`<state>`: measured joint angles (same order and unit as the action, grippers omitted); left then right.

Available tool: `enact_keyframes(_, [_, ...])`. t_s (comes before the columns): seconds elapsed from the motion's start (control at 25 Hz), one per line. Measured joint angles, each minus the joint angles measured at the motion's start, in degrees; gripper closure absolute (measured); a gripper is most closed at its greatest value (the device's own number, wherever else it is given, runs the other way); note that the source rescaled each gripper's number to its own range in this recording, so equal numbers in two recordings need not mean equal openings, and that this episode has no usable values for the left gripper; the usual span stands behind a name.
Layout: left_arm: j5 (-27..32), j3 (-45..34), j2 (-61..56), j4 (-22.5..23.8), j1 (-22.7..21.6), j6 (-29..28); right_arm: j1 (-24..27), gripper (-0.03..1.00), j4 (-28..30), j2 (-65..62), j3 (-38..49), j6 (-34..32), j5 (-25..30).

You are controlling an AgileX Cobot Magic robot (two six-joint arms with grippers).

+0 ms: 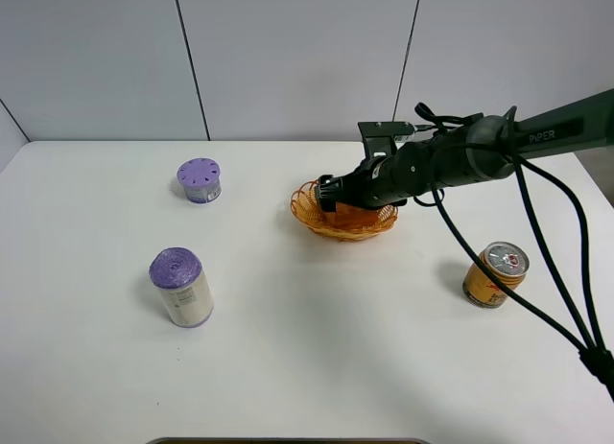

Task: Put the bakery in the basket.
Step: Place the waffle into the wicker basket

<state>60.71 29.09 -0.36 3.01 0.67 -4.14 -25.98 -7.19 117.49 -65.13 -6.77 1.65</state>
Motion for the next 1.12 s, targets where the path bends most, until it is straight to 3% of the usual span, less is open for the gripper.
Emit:
enact_keyframes(0.28, [0.0,0.0,0.0,0.0,0.0,0.0,0.0,-0.03,0.0,0.0,0.0,0.0,0.1])
enact_keyframes(1.12, [0.0,0.0,0.0,0.0,0.0,0.0,0.0,-0.03,0.2,-10.0,0.0,0.0,5.9])
